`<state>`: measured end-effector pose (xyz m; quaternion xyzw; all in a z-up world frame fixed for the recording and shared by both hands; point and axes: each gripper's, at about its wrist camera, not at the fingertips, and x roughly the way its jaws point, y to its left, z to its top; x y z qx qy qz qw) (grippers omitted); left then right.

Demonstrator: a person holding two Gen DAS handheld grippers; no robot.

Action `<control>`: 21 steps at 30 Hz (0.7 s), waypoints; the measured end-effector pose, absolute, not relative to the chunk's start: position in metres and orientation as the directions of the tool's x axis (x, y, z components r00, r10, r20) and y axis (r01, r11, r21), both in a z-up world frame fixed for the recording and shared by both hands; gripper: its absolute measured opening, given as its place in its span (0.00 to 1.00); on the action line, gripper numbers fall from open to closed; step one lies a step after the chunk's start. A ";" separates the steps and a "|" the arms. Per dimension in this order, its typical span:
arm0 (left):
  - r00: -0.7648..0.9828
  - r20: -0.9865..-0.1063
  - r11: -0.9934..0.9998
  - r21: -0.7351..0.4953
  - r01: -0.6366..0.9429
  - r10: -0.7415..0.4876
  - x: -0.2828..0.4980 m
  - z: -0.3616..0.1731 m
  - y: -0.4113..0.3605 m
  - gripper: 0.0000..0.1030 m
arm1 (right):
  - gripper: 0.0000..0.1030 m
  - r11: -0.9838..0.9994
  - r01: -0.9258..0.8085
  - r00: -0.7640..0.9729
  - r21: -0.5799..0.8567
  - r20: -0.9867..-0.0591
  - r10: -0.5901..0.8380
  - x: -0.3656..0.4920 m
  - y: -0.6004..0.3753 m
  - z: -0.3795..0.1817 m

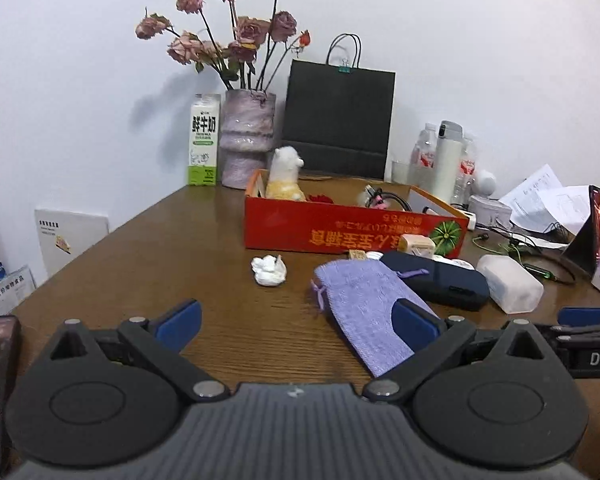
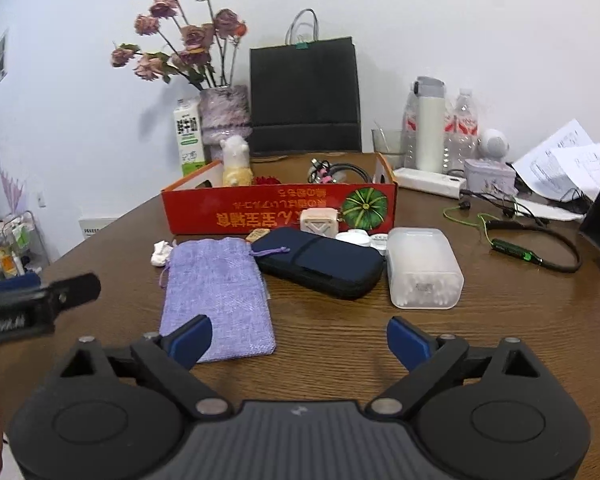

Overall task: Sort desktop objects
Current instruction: 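Grasp the white tissue with the left tool while the right tool grasps the navy case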

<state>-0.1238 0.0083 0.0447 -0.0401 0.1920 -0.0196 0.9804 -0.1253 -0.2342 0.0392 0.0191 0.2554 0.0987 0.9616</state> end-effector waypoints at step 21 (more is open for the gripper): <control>0.824 -0.563 0.997 -0.069 0.032 -0.065 0.030 0.039 0.028 0.84 | 0.79 0.957 -0.278 0.836 -0.088 -0.513 0.196 -0.017 -0.218 0.047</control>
